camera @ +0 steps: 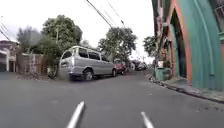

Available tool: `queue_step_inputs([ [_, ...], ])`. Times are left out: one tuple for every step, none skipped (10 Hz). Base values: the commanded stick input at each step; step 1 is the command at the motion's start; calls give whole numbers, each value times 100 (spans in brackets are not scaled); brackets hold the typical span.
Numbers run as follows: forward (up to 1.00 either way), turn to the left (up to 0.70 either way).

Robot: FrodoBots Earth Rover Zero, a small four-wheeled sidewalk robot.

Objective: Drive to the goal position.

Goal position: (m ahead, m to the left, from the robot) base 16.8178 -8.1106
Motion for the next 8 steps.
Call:
queue_step_inputs([
  [70, -35],
  [70, -35],
  [70, -26],
  [70, -28],
  [70, -18],
  [70, -5],
  [70, 0],
  [70, 0],
])
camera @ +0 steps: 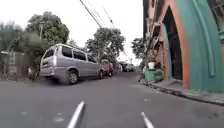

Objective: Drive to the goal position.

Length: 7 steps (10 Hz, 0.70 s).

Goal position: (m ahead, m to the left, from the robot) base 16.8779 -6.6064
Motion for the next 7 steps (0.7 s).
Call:
queue_step_inputs([
  [70, 0],
  [70, 0],
  [70, 0],
  [70, 0],
  [70, 0],
  [70, 0],
  [70, 0],
])
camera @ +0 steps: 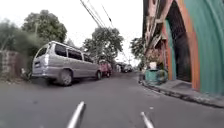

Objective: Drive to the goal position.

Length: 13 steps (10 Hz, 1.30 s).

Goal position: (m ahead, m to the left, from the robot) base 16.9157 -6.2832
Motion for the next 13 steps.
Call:
queue_step_inputs([
  [70, 0],
  [70, 0],
  [70, 0],
  [70, 0],
  [70, 0],
  [70, 0],
  [70, 0],
  [70, 0],
  [70, 0],
  [70, 0],
  [70, 0],
  [70, 0],
  [70, 0],
])
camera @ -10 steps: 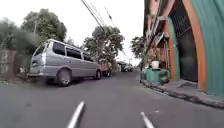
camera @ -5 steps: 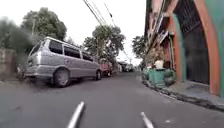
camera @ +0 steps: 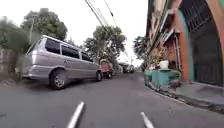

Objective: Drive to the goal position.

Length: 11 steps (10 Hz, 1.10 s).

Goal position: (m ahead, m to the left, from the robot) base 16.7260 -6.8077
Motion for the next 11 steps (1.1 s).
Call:
queue_step_inputs([
  [70, 0],
  [70, 0],
  [70, 0],
  [70, 0],
  [70, 0],
  [70, 0],
  [70, 0],
  [70, 0],
  [70, 0],
  [70, 0],
  [70, 0],
])
